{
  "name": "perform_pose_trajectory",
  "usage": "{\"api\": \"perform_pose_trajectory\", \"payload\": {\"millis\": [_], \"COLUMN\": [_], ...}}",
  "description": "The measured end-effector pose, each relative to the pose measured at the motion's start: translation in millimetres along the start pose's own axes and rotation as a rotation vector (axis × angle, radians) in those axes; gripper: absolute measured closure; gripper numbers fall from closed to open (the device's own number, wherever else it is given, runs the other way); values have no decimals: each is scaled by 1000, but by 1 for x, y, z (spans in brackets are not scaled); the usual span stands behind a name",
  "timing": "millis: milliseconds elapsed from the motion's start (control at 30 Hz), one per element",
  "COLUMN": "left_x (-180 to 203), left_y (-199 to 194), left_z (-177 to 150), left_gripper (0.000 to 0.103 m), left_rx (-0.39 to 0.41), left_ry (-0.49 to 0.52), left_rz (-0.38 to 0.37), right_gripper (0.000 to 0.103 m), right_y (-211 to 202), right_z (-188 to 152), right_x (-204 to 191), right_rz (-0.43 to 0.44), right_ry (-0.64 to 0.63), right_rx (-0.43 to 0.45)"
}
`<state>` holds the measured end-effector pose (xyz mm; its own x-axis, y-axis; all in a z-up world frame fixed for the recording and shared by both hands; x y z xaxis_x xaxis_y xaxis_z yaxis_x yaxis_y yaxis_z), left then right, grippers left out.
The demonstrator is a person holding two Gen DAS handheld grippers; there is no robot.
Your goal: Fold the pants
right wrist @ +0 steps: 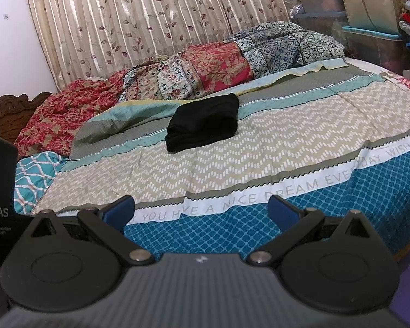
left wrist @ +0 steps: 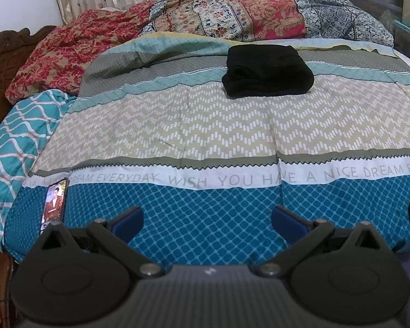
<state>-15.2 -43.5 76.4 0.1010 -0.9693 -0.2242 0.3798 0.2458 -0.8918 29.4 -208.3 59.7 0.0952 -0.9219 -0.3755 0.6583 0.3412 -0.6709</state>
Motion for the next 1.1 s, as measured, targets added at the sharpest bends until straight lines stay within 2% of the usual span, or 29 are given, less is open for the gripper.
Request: {"api": "perform_pose_trajectory", "payload": {"millis": [267, 800, 1100], "left_x": [10, 6, 4], "left_y": [13, 41, 40], "left_z": [3, 18, 36], "left_gripper": [0, 0, 0], "left_rx": [-25, -74, -37], "left_ry": [8, -16, -21], "left_rz": [-12, -21, -38], "right_gripper": [0, 0, 0], "right_y": [7, 31, 38], "right_z": [1, 8, 22], "right_x": [7, 4, 3], "right_rz": [-24, -41, -49], "right_ry": [15, 0, -2], "right_rx": [-20, -71, -66]}}
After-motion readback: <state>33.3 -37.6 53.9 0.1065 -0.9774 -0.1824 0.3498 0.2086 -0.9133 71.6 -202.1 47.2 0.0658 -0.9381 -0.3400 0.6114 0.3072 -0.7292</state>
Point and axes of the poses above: each gripper's, at about its wrist camera, not at the fingertips, and y roughly the way its jaws point, x to its right, z to its top, the point moved 6 cm from there along y, roughly the way its jaws point, and after that the axes turned 15 degrees about -x, right-handed, at the moved point
